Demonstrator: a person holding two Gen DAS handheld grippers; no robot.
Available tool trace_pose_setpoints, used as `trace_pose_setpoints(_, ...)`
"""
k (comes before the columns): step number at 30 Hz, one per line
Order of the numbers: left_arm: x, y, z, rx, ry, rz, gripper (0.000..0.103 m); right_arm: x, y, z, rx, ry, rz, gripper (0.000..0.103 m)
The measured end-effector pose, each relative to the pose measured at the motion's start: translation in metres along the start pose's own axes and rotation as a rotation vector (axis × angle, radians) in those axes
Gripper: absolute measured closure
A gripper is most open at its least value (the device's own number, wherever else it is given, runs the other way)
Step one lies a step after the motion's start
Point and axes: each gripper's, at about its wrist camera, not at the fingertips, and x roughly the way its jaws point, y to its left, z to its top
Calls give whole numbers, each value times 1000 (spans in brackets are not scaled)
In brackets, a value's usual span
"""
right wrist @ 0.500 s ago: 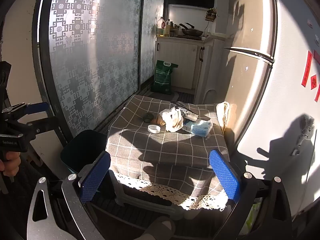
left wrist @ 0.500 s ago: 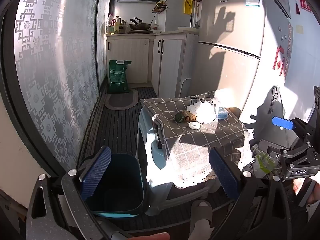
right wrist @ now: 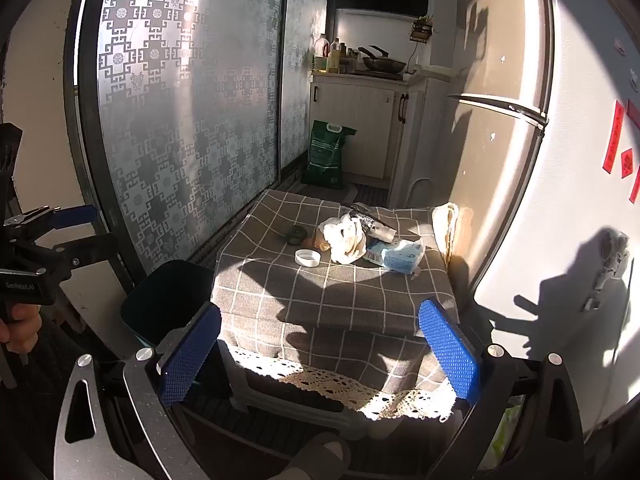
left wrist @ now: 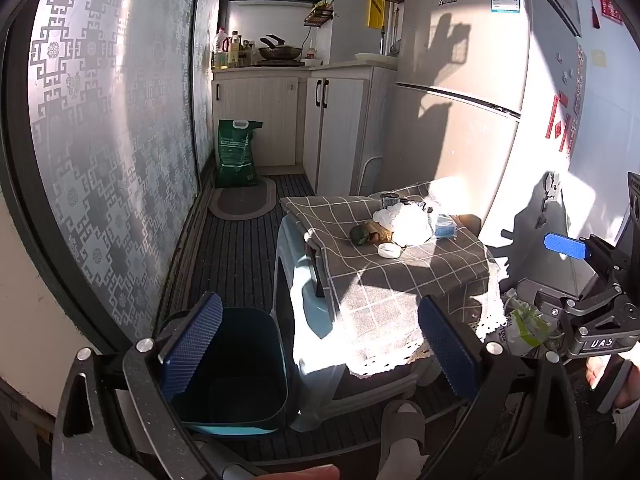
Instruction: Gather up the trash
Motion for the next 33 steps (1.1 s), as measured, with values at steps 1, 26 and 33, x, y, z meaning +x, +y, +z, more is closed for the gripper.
trace_pose_setpoints(1,0,0,0,1,0,-1,3,0,0,0,0,0,0,3)
trace_pose_setpoints(26,2,-1,-2,0,2,-1,3,1,0,0,2,0,1,3)
trace_pose_setpoints(33,2,-1,-1,0,4,0,3,1,0,0,1,1,1,3)
